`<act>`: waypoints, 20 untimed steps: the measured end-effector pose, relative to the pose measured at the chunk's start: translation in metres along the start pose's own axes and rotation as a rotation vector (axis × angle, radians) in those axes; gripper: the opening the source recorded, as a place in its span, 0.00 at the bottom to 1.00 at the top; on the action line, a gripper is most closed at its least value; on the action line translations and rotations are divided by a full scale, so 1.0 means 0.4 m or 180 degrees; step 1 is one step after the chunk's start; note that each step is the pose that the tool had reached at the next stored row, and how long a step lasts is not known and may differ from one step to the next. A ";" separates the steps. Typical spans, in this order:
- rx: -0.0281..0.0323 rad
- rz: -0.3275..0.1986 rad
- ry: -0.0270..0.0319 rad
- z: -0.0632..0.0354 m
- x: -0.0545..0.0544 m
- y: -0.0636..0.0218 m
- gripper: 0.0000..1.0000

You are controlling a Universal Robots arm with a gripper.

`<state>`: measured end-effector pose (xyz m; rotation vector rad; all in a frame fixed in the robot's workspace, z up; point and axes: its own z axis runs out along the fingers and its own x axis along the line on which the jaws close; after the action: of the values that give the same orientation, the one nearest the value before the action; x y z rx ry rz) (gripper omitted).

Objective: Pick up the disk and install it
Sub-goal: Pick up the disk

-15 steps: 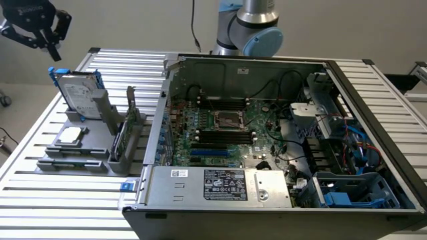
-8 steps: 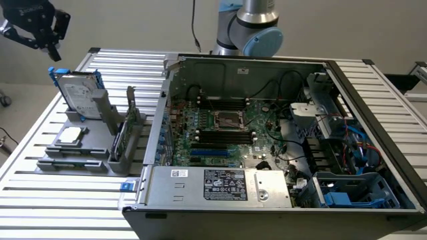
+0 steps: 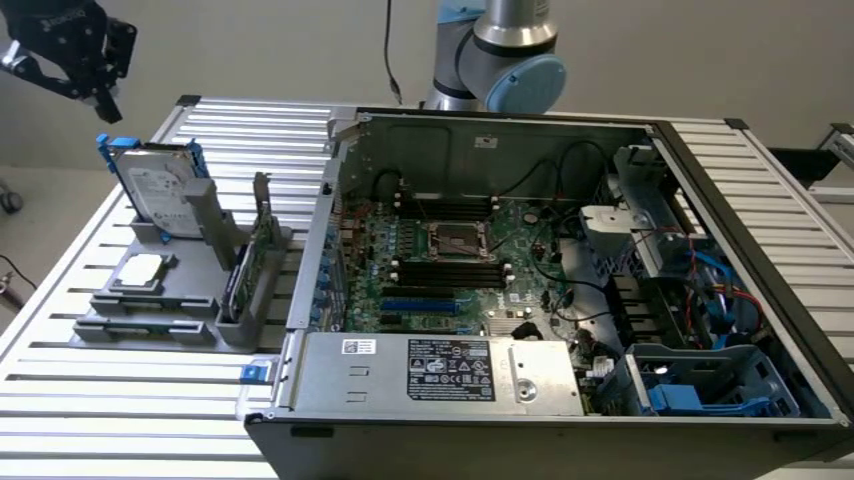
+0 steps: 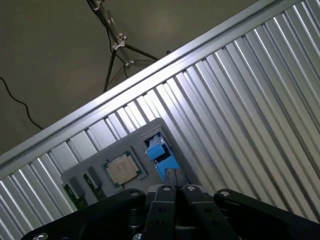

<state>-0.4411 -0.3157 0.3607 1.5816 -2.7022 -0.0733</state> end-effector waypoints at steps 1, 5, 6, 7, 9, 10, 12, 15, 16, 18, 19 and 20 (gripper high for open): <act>-0.0001 -0.0063 0.0003 0.000 0.000 0.000 0.11; -0.0005 -0.0291 0.0013 0.003 0.000 0.000 0.11; -0.0006 -0.0348 0.0016 0.004 0.000 0.000 0.11; -0.0006 -0.0406 0.0019 0.005 0.000 0.000 0.11; -0.0008 -0.0524 0.0024 0.008 0.000 0.000 0.11; -0.0009 -0.0580 0.0026 0.010 0.000 -0.001 0.11; -0.0010 -0.0697 0.0031 0.013 0.000 -0.001 0.11; -0.0013 -0.0868 0.0039 0.020 0.000 -0.001 0.11; -0.0014 -0.0929 0.0042 0.021 0.000 -0.001 0.11; -0.0016 -0.1043 0.0047 0.023 0.000 -0.001 0.11; -0.0017 -0.1102 0.0050 0.024 0.000 -0.001 0.11; -0.0018 -0.1159 0.0053 0.024 0.000 -0.001 0.11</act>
<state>-0.4411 -0.3157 0.3510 2.0399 -2.3644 -0.0691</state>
